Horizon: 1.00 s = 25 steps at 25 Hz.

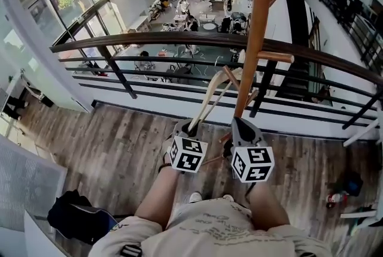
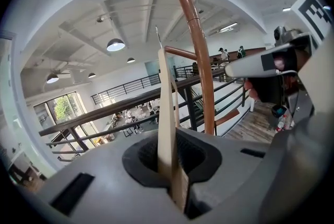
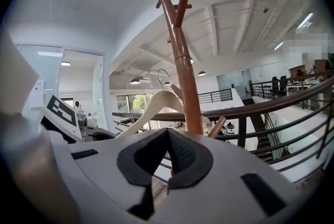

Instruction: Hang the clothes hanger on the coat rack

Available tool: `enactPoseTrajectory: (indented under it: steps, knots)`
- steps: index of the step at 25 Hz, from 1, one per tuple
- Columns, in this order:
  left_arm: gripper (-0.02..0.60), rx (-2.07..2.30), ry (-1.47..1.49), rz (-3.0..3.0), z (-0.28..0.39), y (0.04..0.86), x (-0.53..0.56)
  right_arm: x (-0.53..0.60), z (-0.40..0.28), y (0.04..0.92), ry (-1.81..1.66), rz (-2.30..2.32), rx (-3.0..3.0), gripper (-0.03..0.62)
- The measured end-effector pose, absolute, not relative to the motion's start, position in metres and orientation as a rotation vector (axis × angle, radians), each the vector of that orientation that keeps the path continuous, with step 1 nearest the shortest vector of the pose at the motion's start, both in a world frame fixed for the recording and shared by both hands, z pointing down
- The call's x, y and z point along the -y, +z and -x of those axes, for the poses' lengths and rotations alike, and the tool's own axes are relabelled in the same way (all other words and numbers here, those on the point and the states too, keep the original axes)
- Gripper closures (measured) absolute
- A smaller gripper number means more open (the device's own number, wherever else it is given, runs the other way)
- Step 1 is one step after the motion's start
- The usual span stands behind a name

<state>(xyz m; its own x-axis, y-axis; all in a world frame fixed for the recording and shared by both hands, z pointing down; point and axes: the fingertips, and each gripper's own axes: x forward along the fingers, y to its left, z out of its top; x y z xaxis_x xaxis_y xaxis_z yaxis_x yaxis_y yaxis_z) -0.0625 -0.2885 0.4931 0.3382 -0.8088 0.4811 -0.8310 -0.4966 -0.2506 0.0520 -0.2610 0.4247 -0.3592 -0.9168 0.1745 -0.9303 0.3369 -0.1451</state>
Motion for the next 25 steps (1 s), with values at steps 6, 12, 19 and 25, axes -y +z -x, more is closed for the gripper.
enactPoseTrajectory:
  steps: [6, 12, 19, 25]
  knots:
    - [0.555, 1.485, 0.902, -2.598, 0.061, 0.495, 0.297, 0.269, -0.051, 0.422, 0.325, -1.802, 2.473, 0.592]
    - [0.555, 1.463, 0.939, -2.638, 0.058, 0.499, 0.299, 0.271, -0.049, 0.422, 0.317, -1.821, 2.454, 0.591]
    - [0.555, 1.465, 1.037, -2.648, 0.056, 0.51, 0.297, 0.27, -0.048, 0.431, 0.331, -1.808, 2.433, 0.592]
    - [0.555, 1.444, 1.126, -2.666, 0.055, 0.516, 0.294, 0.27, -0.049, 0.431, 0.337, -1.804, 2.429, 0.592]
